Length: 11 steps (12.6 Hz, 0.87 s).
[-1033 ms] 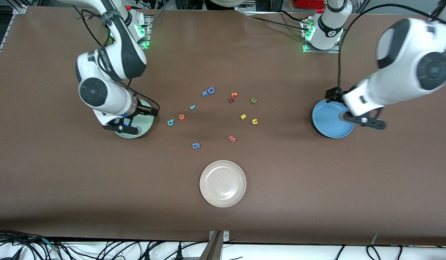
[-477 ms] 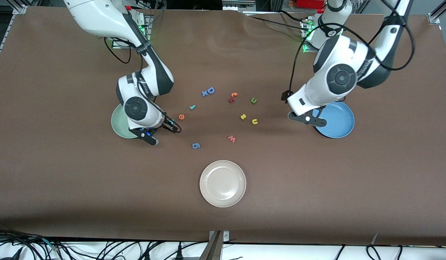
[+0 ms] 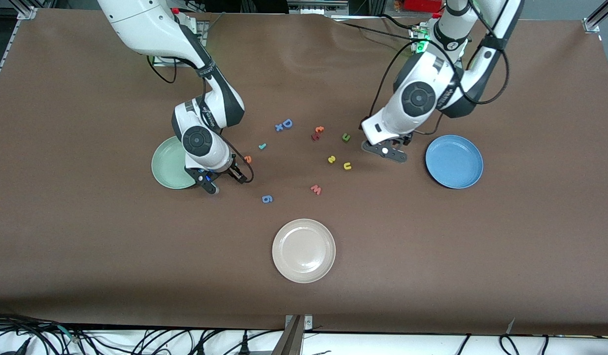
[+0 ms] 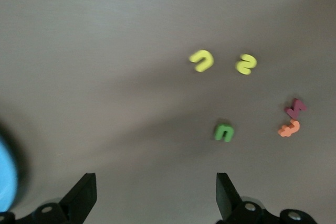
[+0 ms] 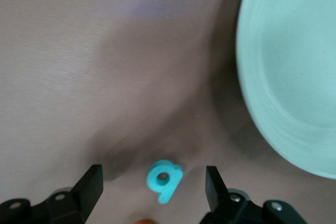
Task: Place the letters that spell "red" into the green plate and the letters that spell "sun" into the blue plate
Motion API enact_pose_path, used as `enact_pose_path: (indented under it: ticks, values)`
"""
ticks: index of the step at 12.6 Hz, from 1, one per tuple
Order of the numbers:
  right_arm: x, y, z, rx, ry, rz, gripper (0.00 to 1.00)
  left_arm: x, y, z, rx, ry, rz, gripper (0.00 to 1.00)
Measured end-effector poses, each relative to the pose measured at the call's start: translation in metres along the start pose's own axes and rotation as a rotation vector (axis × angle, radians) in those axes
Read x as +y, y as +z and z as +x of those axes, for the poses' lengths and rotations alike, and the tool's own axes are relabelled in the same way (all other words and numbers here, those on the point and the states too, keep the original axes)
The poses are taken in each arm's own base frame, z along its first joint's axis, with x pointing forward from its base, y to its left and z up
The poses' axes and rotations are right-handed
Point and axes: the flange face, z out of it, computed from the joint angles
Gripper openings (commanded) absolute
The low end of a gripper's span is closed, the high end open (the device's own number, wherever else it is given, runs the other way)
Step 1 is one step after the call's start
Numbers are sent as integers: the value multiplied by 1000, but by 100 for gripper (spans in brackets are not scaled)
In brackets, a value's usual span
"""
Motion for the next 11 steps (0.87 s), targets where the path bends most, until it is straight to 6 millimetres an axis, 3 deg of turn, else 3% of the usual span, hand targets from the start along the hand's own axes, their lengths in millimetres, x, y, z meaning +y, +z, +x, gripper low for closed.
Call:
enact_pose_path:
  ticks: [2,7,11]
  values:
    - [4,3,-1,3,1,4,72,23,27,-3,30,42,-5,100]
    - [4,0,-3,4,1,8,64,52,69,-10,38,197,77,99]
    - [4,-1,-5,3,-1,9,38,73,87,-18,55,247,74,99]
